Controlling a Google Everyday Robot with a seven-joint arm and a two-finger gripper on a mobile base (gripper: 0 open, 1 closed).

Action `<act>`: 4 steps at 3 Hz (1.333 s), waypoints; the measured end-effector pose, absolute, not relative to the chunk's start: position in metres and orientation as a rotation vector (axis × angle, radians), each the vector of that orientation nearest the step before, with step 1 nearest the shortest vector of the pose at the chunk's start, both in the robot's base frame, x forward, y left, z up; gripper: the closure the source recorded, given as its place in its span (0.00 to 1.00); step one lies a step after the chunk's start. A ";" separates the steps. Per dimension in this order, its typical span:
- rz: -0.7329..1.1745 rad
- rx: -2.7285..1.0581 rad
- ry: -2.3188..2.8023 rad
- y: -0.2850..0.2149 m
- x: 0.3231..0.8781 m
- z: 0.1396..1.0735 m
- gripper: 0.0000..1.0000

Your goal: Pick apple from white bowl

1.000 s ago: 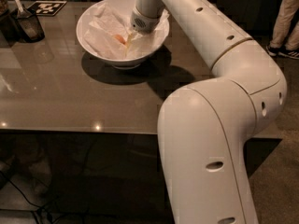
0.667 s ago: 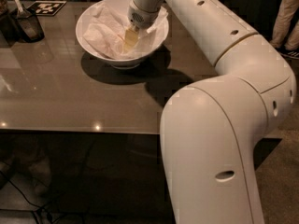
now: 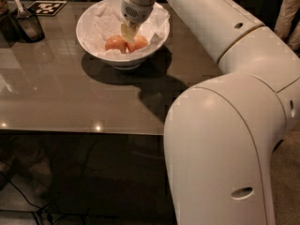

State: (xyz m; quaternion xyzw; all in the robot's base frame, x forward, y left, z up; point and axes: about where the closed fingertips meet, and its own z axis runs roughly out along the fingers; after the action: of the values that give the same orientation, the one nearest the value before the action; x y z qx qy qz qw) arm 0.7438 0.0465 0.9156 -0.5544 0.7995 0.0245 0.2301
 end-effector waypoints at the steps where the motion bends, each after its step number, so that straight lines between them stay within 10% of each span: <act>1: 0.067 -1.525 2.199 0.047 0.744 0.916 0.81; 4: 0.067 -1.525 2.199 0.047 0.744 0.916 0.11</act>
Offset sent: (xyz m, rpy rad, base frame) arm -0.0001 0.0000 0.0001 0.0000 -0.0001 0.0001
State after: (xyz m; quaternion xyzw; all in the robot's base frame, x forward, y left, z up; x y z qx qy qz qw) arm 0.7438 0.0466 0.9156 -0.5544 0.7994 0.0245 0.2301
